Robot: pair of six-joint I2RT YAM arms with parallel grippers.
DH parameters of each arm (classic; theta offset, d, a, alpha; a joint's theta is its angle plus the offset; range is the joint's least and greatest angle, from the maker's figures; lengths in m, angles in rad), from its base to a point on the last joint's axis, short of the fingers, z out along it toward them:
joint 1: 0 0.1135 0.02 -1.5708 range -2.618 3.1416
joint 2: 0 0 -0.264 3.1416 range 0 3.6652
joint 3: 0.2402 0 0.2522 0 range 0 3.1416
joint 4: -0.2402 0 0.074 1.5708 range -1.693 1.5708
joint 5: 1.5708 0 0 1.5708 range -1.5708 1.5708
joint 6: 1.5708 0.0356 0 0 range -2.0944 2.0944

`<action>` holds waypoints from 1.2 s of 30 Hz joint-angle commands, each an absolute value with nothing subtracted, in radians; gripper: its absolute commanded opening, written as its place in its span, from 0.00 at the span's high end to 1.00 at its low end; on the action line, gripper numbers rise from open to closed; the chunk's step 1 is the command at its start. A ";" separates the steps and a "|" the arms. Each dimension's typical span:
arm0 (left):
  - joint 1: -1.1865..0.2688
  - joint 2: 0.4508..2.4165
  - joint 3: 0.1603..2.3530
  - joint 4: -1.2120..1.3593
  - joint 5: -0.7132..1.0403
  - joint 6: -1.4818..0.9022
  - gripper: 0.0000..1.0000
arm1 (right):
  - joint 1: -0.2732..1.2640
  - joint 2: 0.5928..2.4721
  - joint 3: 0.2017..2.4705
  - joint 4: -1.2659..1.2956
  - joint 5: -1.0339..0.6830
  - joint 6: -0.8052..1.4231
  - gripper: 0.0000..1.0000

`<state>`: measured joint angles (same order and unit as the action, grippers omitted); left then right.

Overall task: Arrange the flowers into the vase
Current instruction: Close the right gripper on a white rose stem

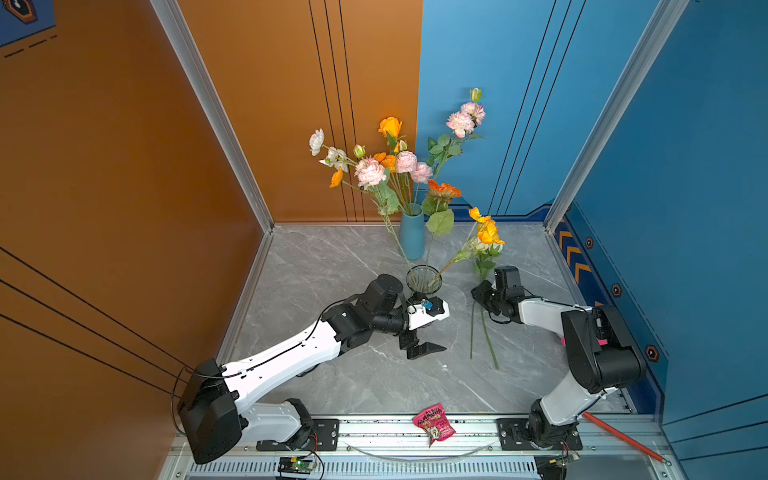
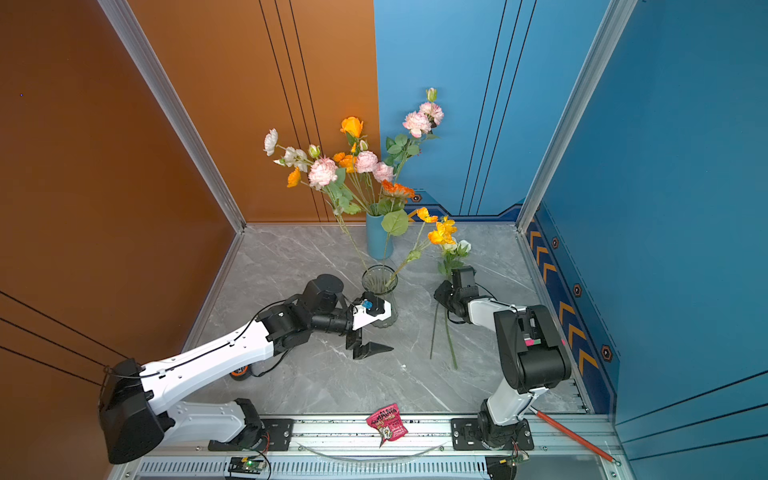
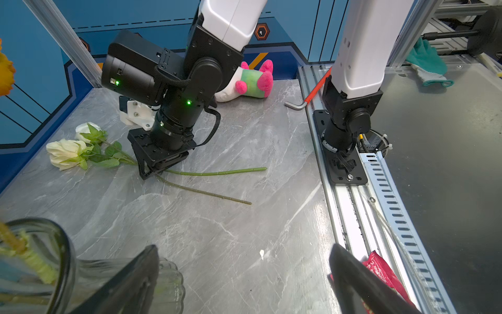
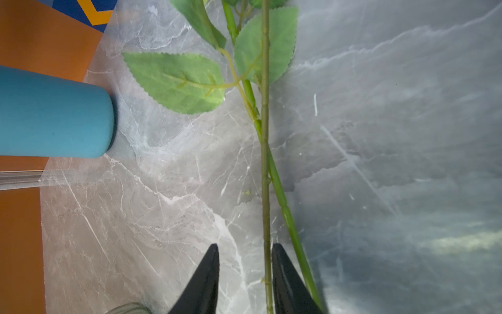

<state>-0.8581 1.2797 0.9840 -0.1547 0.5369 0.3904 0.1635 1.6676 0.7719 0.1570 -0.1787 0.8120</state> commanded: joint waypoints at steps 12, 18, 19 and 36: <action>-0.874 1.286 1.018 -0.179 0.527 0.410 0.02 | 0.165 1.753 0.848 0.092 -0.116 0.756 0.67; -0.874 1.288 1.020 -0.179 0.527 0.411 0.02 | 0.165 1.774 0.860 0.093 -0.111 0.749 0.72; -0.874 1.287 1.021 -0.179 0.525 0.411 0.02 | 0.165 1.777 0.862 0.093 -0.112 0.746 0.75; -0.881 1.287 1.023 -0.224 0.517 0.423 0.02 | 0.168 1.554 0.829 0.028 -0.092 0.699 1.00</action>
<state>-0.8661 1.2835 0.9943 -0.1944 0.5266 0.4034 0.1638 1.6279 0.8459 0.0536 -0.1253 0.7284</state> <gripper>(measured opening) 0.979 0.062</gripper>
